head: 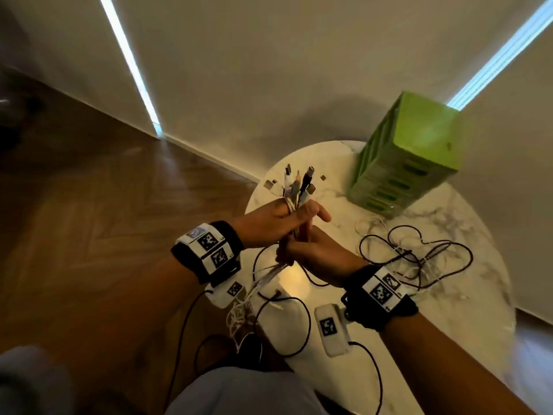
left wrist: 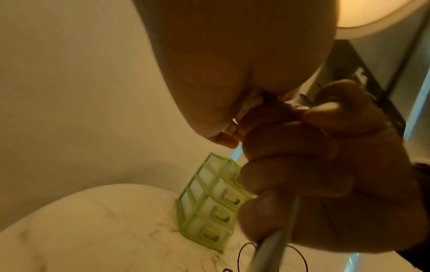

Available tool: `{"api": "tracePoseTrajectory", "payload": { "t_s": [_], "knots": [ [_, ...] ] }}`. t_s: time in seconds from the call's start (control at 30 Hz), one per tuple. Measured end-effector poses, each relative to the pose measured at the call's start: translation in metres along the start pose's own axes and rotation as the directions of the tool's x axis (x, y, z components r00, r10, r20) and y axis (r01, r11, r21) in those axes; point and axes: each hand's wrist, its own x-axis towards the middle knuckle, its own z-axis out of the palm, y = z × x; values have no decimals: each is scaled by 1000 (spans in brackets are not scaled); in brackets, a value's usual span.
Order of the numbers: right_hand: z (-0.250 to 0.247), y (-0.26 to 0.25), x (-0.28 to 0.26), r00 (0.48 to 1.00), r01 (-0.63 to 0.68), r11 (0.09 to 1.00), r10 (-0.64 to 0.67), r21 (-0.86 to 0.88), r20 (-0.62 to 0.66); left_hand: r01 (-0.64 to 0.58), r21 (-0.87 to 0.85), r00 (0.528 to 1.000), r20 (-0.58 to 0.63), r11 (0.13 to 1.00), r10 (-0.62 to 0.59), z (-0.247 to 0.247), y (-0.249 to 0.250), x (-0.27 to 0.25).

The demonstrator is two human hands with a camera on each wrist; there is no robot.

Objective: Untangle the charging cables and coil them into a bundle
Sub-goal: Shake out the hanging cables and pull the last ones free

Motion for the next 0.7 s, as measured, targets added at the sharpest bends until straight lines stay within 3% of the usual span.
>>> {"api": "tracePoseTrajectory", "payload": {
  "t_s": [0.07,0.13,0.23,0.3,0.4,0.47,0.53,0.6,0.7],
  "knots": [
    [-9,14,-4,999,39,997,-36,64,-37,-2,143,994,113,990,-14,9,3,11],
    [-12,29,-6,1000,-5,999,5,36,1,-11,211,984,178,978,-27,18,12,22],
    [-11,45,-3,993,-98,973,108,-210,36,7,54,974,227,999,-19,28,33,35],
    [-13,53,1,987,-160,958,156,-238,-35,79,-76,970,238,994,-59,31,42,45],
    [-24,70,6,959,-172,908,65,-382,-275,152,-47,981,132,987,-145,35,39,61],
    [-34,81,8,927,-209,862,25,-462,-373,191,-158,982,30,969,-189,42,28,72],
    [-43,89,7,945,-164,876,7,-453,-328,214,-316,969,-55,924,-242,51,20,83],
    [-53,95,-3,972,-92,888,-17,-451,-233,214,-364,957,-107,906,-269,59,13,92],
    [-85,119,-36,968,-147,869,28,-472,-250,232,-372,955,-86,899,-282,77,11,105]
  ]
}}
